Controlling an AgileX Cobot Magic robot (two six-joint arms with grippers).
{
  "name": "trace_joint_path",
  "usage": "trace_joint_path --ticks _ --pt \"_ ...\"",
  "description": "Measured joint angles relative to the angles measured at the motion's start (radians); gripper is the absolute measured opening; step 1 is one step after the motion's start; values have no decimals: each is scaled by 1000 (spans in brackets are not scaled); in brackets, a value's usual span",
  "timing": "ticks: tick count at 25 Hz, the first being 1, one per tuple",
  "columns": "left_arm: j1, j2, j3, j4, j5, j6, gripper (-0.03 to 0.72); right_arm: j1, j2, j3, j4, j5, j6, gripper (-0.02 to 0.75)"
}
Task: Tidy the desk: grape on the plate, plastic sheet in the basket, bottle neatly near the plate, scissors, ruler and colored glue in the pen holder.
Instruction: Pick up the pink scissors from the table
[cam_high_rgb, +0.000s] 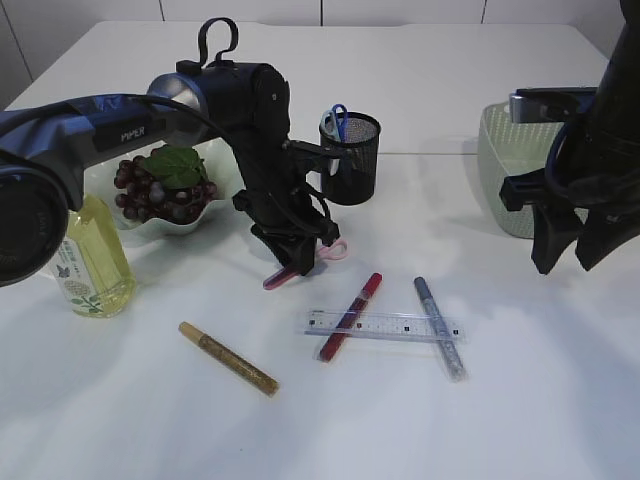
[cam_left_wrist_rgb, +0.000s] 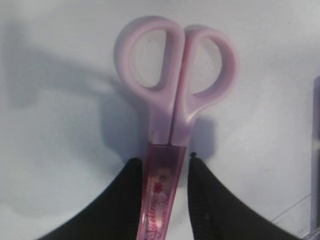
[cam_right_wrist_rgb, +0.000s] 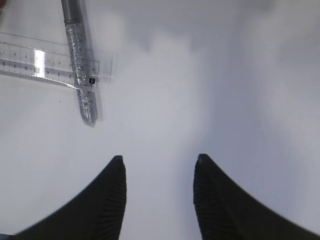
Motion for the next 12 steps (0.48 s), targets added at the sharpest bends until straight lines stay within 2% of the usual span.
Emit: trace_joint_path --ticks 4,7,12 --pt "0 0 2 2 0 0 217 0 0 0 0 0 0 363" --pt "0 0 2 2 0 0 158 0 0 0 0 0 0 363" --pt "0 0 2 2 0 0 150 0 0 0 0 0 0 363"
